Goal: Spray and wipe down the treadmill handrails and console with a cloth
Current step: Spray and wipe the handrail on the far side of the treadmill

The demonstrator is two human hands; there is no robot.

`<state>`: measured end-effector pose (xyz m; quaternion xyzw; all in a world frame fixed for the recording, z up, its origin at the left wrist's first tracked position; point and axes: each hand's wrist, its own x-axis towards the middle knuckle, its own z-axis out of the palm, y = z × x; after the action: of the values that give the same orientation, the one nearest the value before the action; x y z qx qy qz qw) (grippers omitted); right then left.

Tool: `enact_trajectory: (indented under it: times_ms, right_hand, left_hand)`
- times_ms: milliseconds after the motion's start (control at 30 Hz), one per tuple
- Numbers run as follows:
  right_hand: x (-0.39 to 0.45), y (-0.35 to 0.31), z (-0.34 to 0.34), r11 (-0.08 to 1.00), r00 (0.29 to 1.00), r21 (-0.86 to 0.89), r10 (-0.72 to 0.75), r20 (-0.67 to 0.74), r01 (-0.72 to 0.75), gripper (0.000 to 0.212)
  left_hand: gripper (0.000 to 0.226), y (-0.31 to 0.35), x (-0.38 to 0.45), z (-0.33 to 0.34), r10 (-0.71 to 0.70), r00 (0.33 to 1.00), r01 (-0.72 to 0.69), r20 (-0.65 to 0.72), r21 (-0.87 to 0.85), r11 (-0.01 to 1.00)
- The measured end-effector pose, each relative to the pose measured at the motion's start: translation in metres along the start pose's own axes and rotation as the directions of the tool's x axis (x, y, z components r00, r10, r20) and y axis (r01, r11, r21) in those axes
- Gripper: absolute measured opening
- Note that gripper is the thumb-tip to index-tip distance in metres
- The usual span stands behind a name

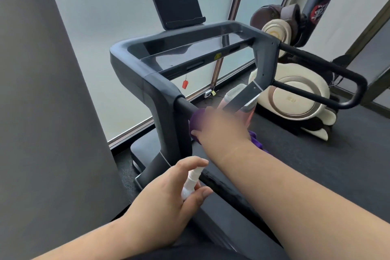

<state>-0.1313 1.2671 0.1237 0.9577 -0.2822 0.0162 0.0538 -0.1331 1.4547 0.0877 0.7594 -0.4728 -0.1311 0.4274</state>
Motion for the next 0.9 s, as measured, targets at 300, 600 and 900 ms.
enact_trajectory:
  times_ms: [300,600,900]
  right_hand:
    - [0.023,-0.016,0.0,1.0,1.0,-0.002,0.004,0.001,-0.004,0.059]
    - [-0.011,0.002,0.003,0.996,0.997,-0.057,0.064,-0.032,-0.066,0.076]
    - [0.053,-0.046,0.001,0.999,1.0,-0.05,0.016,-0.018,-0.017,0.06]
  left_hand:
    - [0.042,-0.018,0.011,-0.013,0.065,0.996,-0.065,0.063,-0.002,0.998]
    - [0.041,-0.038,0.02,-0.027,0.076,0.996,-0.074,0.052,-0.026,0.997]
    - [0.041,-0.048,0.024,-0.034,0.056,0.998,-0.054,0.03,-0.054,0.997]
